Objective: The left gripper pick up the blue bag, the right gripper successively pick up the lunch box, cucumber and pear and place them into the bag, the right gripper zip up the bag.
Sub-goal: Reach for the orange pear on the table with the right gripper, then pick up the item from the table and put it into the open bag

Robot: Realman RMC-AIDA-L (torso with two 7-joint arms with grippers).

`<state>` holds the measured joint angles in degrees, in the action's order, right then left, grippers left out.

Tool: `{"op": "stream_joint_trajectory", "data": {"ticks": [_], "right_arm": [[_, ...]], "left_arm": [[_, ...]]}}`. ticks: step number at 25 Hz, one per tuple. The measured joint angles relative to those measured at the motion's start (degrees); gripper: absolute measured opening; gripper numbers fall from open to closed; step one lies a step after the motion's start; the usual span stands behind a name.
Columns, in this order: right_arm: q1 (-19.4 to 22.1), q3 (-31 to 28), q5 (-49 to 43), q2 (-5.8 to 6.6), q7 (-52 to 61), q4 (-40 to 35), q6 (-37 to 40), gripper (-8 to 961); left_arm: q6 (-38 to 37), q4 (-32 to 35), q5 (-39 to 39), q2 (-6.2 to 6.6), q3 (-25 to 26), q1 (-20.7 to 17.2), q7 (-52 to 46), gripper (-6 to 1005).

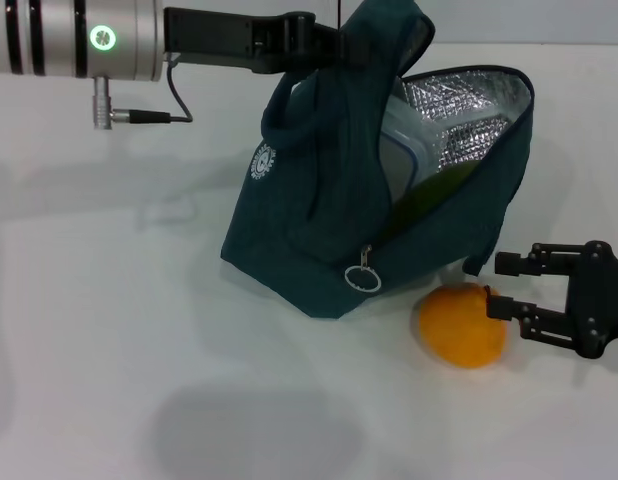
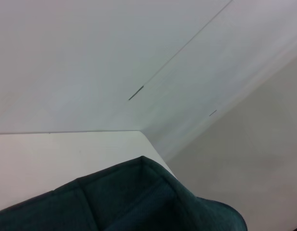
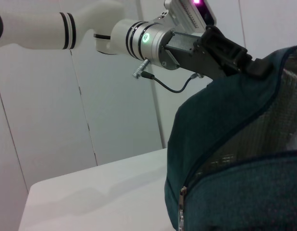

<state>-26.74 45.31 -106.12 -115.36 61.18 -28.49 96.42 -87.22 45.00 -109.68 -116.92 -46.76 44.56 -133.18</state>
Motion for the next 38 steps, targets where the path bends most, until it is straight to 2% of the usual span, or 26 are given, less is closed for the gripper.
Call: {"op": "stream_joint_trajectory", "data": {"ticks": [16,28,32,38], "right_arm": [[-1.7,1.5,0.0,-0.22,0.0,3.1,-2.9,330],[-1.5,1.5,0.7,-0.35,-0.9,3.3,-3.3,63],[-1.1,1.2,1.8,-0.31,-0.9,3.4,-2.5,41],[0.4,0.7,6.6,0.39,-0.9,2.9,2.4,22]], "left_arm": [[0.5,0.0,0.0,0.03,0.0,0.0,0.5,62],[0.5,0.0,0.0,0.03,0.0,-0.1,0.5,63],[0.5,0.0,0.0,-0.03,0.0,-0.1,0.5,63],[0.5,0.0,0.0,0.0,0.0,-0.2,0.5,63]]}}
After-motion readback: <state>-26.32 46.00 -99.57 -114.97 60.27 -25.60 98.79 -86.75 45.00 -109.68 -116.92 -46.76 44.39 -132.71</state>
